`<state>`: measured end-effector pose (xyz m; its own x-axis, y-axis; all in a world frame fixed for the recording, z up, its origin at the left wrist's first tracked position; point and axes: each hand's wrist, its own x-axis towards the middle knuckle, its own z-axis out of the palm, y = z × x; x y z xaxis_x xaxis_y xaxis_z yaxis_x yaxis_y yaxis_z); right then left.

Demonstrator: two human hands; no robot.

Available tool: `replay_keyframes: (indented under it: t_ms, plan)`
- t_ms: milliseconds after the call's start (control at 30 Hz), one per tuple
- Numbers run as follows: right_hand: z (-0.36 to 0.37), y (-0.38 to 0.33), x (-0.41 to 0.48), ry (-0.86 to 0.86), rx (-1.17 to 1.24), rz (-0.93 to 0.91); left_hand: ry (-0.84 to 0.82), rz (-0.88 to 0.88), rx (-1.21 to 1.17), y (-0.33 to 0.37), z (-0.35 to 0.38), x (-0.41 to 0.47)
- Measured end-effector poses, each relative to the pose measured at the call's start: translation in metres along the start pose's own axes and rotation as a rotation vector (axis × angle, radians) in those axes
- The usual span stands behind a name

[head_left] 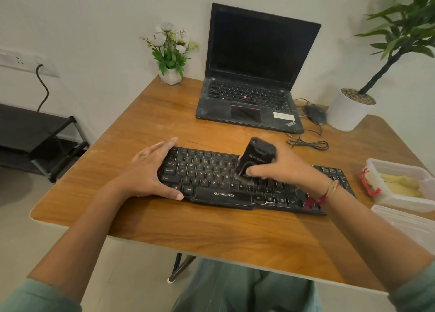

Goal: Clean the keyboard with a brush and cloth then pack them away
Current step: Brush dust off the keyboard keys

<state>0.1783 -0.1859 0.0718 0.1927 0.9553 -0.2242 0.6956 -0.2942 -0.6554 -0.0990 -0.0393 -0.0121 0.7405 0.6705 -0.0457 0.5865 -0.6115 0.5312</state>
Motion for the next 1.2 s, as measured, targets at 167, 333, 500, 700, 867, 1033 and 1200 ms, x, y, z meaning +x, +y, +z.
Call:
replay_keyframes:
  t_ms: [167, 333, 500, 700, 867, 1033, 1200]
  plan:
    - [-0.016, 0.001, 0.016, 0.253, -0.066, 0.08, 0.009, -0.005, -0.015, -0.003, 0.001, 0.0]
    - [0.005, -0.012, 0.014, 0.025, -0.009, 0.017, 0.03, 0.014, -0.005, -0.005, 0.002, 0.001]
    - [-0.005, -0.013, 0.03, 0.288, -0.144, 0.08, 0.043, 0.039, 0.006, -0.004, 0.002, 0.001]
    - [0.007, -0.019, 0.031, 0.141, -0.059, 0.063, 0.045, 0.049, 0.009, -0.005, 0.002, 0.001]
    - [0.002, -0.018, 0.033, 0.241, -0.087, 0.07, 0.044, 0.055, 0.011, -0.007, 0.003, 0.002]
    - [0.009, -0.016, 0.028, 0.05, 0.207, 0.068, 0.046, 0.059, 0.015, -0.008, 0.004, 0.003]
    - [-0.005, -0.003, 0.033, 0.309, 0.079, 0.13, 0.049, 0.066, 0.028, -0.01, 0.005, 0.003]
